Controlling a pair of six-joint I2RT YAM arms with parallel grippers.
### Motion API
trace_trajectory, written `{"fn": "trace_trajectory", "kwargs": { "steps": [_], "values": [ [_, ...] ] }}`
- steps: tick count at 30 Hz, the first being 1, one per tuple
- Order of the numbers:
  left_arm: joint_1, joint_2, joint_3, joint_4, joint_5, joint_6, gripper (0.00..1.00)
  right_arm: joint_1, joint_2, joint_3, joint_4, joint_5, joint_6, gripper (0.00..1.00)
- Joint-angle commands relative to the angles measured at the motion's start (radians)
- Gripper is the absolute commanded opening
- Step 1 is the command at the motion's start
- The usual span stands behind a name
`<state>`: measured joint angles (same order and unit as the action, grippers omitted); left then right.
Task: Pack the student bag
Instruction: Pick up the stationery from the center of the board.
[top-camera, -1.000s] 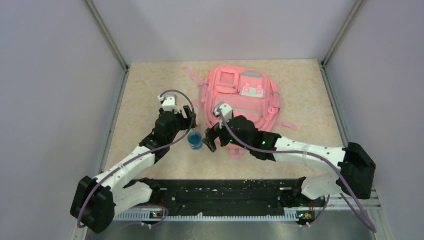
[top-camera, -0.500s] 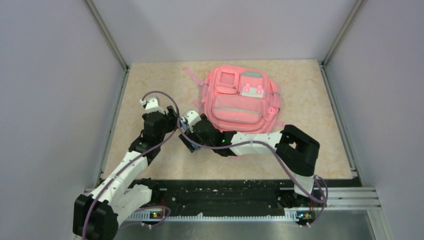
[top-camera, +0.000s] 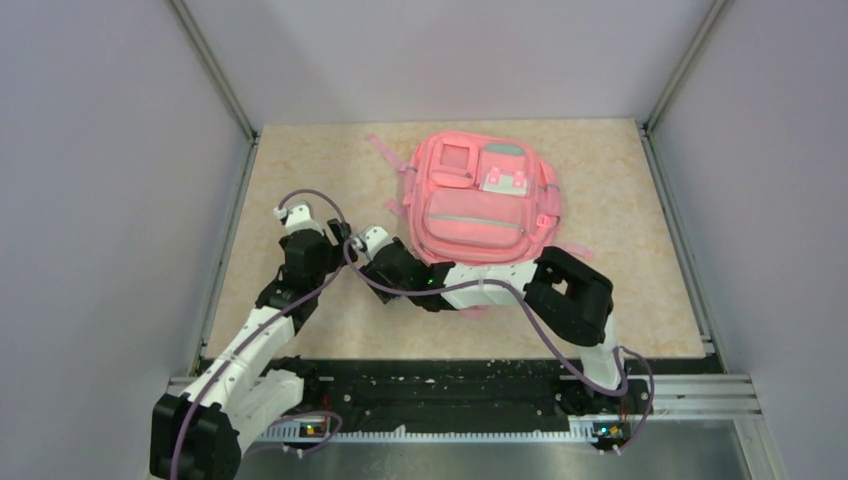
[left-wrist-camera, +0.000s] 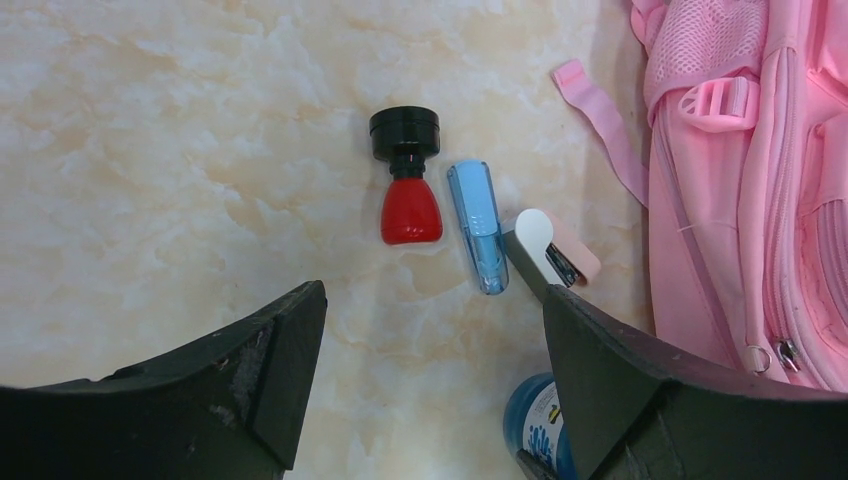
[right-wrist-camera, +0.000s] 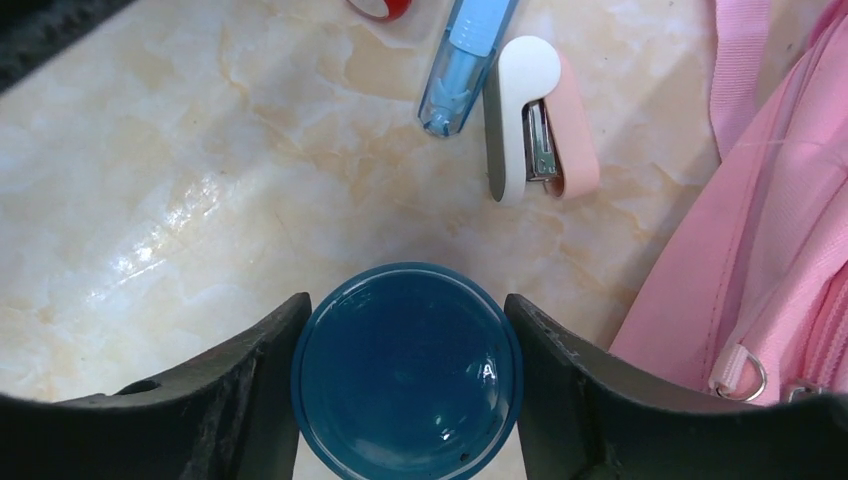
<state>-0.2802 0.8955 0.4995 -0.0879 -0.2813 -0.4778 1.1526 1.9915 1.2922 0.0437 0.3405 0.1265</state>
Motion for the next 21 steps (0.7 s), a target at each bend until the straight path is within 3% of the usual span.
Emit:
{"fn": "trace_trajectory", "kwargs": {
  "steps": [1,6,8,14,19,21],
  "values": [
    [0.007,-0.036,-0.01,0.025,-0.008,-0.007,0.84,0.016,-0.002,0.045,-0.002,0.034,0.026,0.54],
    [0.007,-0.114,-0.023,0.025,-0.012,0.051,0.82,0.016,-0.152,-0.005,-0.021,0.048,0.033,0.37],
    [0.006,-0.155,-0.02,0.042,0.06,0.12,0.8,0.016,-0.257,-0.041,-0.034,0.044,0.039,0.35],
    [-0.049,-0.138,-0.004,0.152,0.182,0.141,0.77,-0.008,-0.555,-0.147,-0.105,0.111,0.019,0.33],
    [-0.308,0.019,0.08,0.238,0.12,0.302,0.76,-0.146,-0.725,-0.227,-0.193,0.168,0.042,0.33],
    [-0.385,0.109,0.134,0.287,0.176,0.389,0.77,-0.237,-0.784,-0.272,-0.213,0.146,0.06,0.32]
  ]
}}
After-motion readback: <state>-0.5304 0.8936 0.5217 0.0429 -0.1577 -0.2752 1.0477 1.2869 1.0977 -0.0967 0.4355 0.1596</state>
